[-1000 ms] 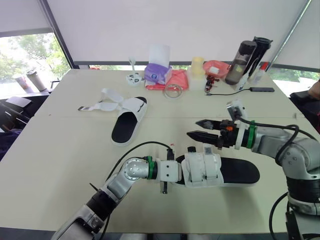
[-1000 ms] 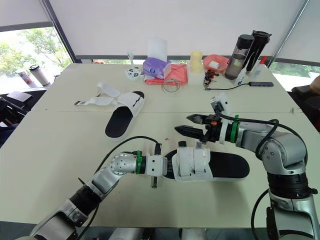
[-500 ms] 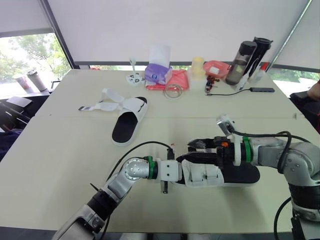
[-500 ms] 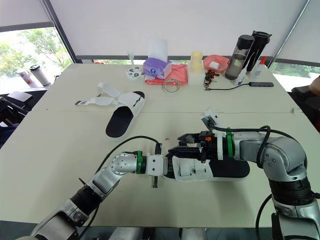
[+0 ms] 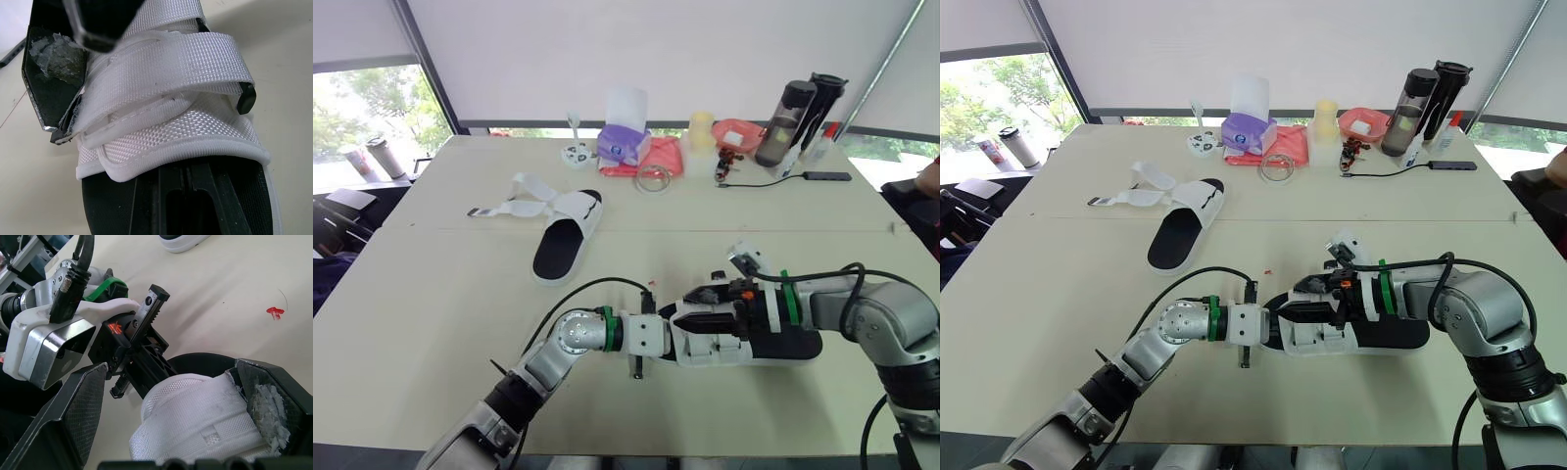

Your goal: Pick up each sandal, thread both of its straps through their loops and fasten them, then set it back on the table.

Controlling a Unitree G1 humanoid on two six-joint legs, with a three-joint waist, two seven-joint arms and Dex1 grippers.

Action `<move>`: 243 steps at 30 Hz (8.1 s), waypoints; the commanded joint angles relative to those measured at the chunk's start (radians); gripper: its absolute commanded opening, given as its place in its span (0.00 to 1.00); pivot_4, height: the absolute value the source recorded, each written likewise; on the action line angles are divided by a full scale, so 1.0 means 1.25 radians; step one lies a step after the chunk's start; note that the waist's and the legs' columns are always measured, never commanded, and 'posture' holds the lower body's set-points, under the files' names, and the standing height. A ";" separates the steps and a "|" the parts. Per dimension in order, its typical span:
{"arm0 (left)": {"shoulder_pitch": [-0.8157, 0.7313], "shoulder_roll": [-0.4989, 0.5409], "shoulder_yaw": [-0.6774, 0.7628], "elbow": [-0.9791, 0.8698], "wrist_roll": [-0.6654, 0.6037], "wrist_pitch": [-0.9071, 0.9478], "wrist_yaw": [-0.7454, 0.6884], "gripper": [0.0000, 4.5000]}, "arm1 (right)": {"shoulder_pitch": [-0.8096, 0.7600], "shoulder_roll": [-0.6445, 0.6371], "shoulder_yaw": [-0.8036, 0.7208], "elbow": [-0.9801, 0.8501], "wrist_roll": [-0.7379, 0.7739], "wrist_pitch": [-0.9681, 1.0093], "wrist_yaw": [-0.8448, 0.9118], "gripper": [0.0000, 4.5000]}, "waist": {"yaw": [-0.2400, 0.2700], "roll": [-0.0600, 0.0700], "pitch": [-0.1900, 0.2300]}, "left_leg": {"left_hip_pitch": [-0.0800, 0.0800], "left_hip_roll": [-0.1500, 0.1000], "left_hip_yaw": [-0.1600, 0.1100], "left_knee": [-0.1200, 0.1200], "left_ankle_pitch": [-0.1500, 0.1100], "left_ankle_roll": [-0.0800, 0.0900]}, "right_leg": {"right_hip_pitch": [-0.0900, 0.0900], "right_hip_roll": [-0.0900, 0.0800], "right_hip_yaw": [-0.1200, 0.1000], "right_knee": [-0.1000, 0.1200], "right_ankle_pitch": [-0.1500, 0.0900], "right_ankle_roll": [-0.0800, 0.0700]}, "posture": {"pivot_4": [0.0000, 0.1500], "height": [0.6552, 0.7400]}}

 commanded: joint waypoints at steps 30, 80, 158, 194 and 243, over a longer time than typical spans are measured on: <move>0.223 0.122 0.413 -0.542 -0.581 0.736 0.050 0.61 | 0.412 -0.103 -0.423 -0.117 0.203 0.014 -0.074 1.00 | -0.001 0.002 0.002 | -0.014 0.000 0.000 0.001 0.002 0.002 | -0.013 0.000 0.000 0.005 0.000 0.000 | 1.00 1.00; 0.163 0.113 0.306 -0.535 -0.458 0.634 0.106 1.00 | 0.049 0.198 -0.567 0.192 0.484 -0.081 -0.604 0.01 | 0.001 0.002 0.003 | -0.013 -0.001 0.002 0.001 0.002 0.001 | -0.013 0.000 0.002 0.005 0.001 0.000 | 1.00 1.00; 0.099 0.092 0.471 -0.301 -0.010 0.350 0.486 1.00 | 0.212 0.133 -0.159 -0.201 0.389 -0.253 -0.395 0.99 | -0.016 -0.002 0.011 | -0.005 0.003 0.002 0.000 0.004 -0.004 | -0.008 0.002 0.003 0.011 0.000 -0.001 | 1.00 1.00; -0.371 0.218 0.152 0.530 0.459 -0.104 0.600 1.00 | 0.130 0.193 -0.079 -0.158 0.052 -0.292 -0.279 0.99 | 0.001 -0.003 0.011 | -0.012 0.000 0.003 0.001 0.006 -0.004 | -0.019 0.004 0.003 0.016 0.005 0.004 | 1.00 1.00; -0.491 0.427 -0.010 0.434 0.719 -0.831 0.923 0.01 | 0.152 0.116 -0.250 -0.062 0.034 -0.279 -0.267 1.00 | -0.001 -0.008 0.013 | -0.014 -0.002 0.004 0.012 0.006 -0.004 | -0.019 0.002 0.003 0.024 0.007 0.005 | 1.00 1.00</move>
